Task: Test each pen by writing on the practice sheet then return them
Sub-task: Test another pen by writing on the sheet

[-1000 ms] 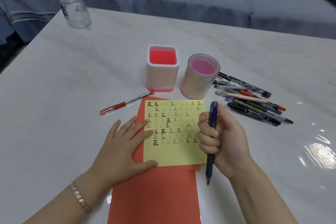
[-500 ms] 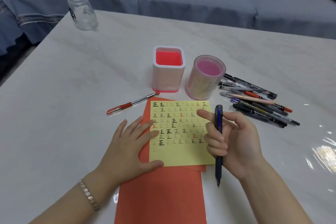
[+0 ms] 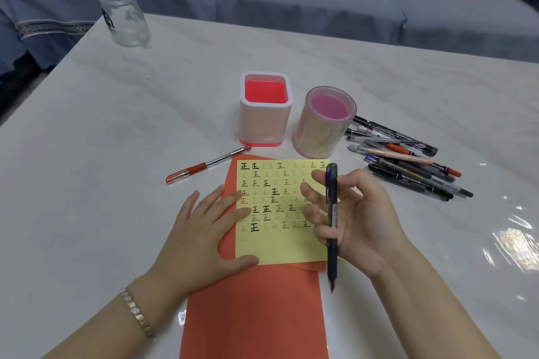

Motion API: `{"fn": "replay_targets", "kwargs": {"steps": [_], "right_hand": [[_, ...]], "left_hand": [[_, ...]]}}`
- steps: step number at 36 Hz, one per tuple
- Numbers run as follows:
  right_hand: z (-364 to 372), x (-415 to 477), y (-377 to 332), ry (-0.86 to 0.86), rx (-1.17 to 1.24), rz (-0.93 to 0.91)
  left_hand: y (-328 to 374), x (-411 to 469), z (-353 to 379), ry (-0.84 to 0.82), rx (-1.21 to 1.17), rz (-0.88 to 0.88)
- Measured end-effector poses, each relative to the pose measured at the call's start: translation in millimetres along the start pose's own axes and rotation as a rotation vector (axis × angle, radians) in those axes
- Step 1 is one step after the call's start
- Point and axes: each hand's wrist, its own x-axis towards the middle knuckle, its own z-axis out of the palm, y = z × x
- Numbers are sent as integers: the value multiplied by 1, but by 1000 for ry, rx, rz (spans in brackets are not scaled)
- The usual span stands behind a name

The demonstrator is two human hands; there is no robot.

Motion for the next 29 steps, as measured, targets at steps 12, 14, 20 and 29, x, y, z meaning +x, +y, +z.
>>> {"fn": "replay_targets", "kwargs": {"steps": [12,14,20,29], "right_hand": [[5,5,3,101,-112,-44],[6,5,4,98,-102,-48],[6,6,6,2,65,-57],[4,6,8,1,10,-68]], "left_hand": [[-1,0,0,-9,0,-5],[0,0,0,-13,-3,-7],[1,0,-2,-21,-5,-11],[2,1,-4,-40,5,-19]]}}
